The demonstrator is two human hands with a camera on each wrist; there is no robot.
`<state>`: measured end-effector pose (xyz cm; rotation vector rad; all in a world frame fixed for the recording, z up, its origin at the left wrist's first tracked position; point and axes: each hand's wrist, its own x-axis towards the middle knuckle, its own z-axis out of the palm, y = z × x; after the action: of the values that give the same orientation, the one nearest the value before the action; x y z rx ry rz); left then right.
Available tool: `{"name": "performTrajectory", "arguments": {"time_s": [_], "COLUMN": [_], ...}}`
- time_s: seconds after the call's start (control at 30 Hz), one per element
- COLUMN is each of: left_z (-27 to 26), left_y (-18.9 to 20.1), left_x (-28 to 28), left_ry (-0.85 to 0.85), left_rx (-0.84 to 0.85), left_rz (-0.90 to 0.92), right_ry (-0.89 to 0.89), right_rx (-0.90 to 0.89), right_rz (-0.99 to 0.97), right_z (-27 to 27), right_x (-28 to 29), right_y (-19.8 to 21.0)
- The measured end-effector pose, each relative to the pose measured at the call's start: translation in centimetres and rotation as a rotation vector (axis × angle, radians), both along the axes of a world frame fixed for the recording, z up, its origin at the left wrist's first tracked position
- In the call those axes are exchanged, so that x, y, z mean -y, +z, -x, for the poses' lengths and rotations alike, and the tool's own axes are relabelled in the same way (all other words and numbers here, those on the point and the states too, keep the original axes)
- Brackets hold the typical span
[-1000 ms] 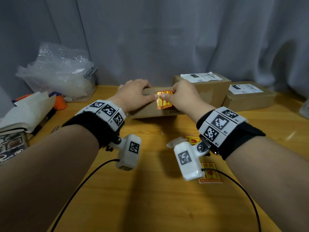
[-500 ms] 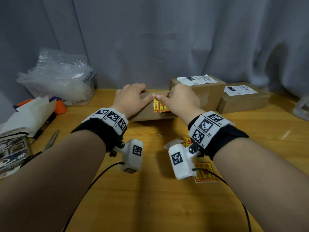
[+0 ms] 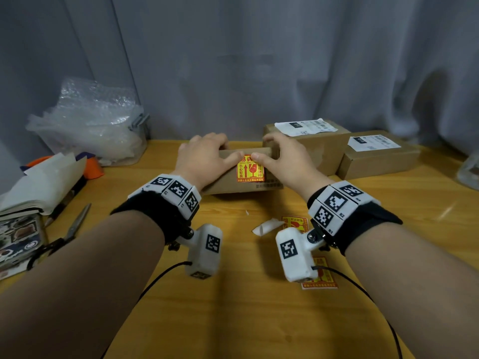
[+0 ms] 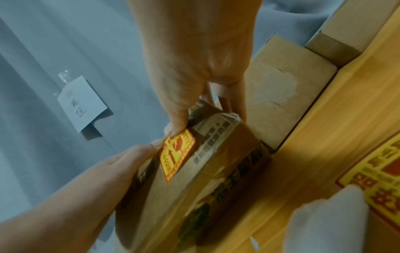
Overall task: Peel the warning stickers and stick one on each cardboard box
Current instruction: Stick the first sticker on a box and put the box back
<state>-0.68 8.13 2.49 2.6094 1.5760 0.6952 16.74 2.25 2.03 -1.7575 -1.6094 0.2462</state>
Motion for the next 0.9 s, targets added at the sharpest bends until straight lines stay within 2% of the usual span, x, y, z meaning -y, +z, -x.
{"name": "performTrajectory", "arguments": {"time_s": [0.1, 0.2, 0.33, 0.4, 0.5, 0.6, 0.9], "left_z": [-0.3, -0.2, -0.2, -0.2, -0.2, -0.2, -0.2], "left_y": [0.0, 0.1, 0.1, 0.1, 0.2, 0.3, 0.1], "left_x": [0.2, 0.0, -0.4, -0.5, -0.8, -0.9, -0.9], "left_ry": [0.025, 0.016, 0.018, 0.017, 0.013, 0.011, 0.01], "left_rx": [-0.001, 0.032, 0.089, 0.098, 0.112, 0.117, 0.125], "left_rz": [-0.015, 0.008, 0.034, 0.038, 0.038, 0.046, 0.043], "right_ry": [0.055, 0.153, 0.248, 0.275, 0.201, 0.096, 0.175], "right_rx": [0.07, 0.065, 0.168, 0.153, 0.046, 0.06, 0.145], "right_rz": [0.057, 0.088, 0.184, 0.225, 0.172, 0.095, 0.208], "right_z": [-0.2, -0.9, -1.7, -1.7, -0.7, 0.3, 0.1], "right_x": [-0.2, 0.0, 0.4, 0.3, -0.3, -0.7, 0.0], "right_y": [0.0, 0.5, 0.9, 0.8, 0.2, -0.5, -0.5]}}
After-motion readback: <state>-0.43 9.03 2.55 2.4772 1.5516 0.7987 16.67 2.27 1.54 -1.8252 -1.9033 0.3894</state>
